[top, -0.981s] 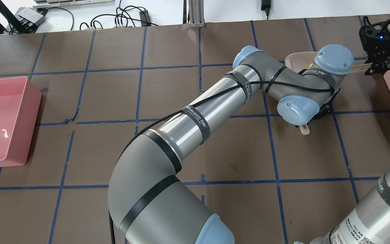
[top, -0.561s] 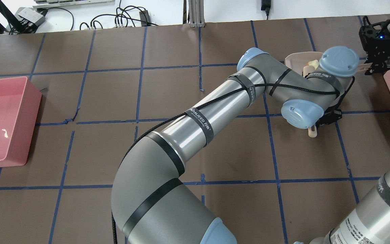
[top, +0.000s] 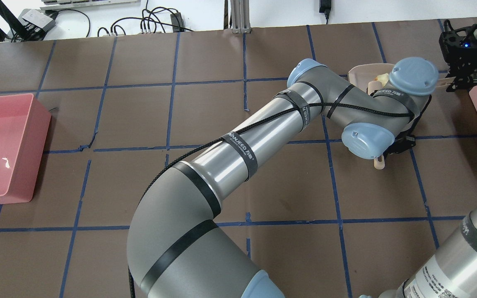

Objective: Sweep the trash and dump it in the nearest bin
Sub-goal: 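Draw the brush back toward the table center with the left gripper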

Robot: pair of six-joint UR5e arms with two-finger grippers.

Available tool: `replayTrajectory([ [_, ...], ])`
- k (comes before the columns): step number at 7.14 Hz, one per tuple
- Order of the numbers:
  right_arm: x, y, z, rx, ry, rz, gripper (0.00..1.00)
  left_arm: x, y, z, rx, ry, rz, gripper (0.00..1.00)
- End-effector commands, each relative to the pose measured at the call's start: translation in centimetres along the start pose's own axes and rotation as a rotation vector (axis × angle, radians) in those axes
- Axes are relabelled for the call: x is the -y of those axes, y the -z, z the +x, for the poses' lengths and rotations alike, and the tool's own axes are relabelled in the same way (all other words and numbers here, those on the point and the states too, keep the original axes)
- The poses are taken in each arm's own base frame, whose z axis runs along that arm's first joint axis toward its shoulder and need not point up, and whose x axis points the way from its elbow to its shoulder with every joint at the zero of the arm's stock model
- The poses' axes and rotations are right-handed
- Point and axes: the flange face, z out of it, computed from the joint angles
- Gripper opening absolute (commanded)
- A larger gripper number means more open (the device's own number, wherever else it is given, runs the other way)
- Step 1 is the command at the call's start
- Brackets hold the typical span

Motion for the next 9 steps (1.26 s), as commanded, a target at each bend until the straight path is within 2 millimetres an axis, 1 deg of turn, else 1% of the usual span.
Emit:
replayTrajectory([
  [1,0.0,-0.4,0.0,0.003,-0.007,0.010,0.00,-0.6,1.3,-1.3,0.037,0.037,0.016,0.00],
  [2,0.0,-0.1,0.0,-0.002,-0.009,0.008,0.00,-0.4,1.6,-2.2,0.054,0.046,0.020,0.00],
  [3,0.0,-0.2,0.0,0.000,-0.009,0.009,0.00,0.4,2.8,-5.1,0.108,0.072,0.027,0.00],
  [4,-0.4,-0.2,-0.1,0.000,-0.035,0.012,0.00,0.1,4.5,-9.3,0.130,0.122,-0.004,0.00],
  [5,-0.4,0.0,-0.1,-0.003,-0.040,0.013,0.00,-3.5,5.8,-12.5,0.158,0.138,-0.035,0.00],
  [6,-0.4,0.0,-0.1,-0.004,-0.044,0.014,0.00,-8.1,6.3,-17.0,0.183,0.129,-0.095,0.00],
  [7,-0.4,0.1,-0.3,0.003,-0.061,0.018,0.00,-13.7,7.2,-20.8,0.200,0.118,-0.127,0.00],
  [8,-1.0,0.6,-0.4,-0.002,-0.075,0.016,0.00,-18.7,7.5,-23.7,0.204,0.139,-0.137,0.00],
  [9,-2.1,1.1,-1.0,0.002,-0.129,0.047,0.00,-21.5,6.0,-26.1,0.205,0.149,-0.127,0.00],
])
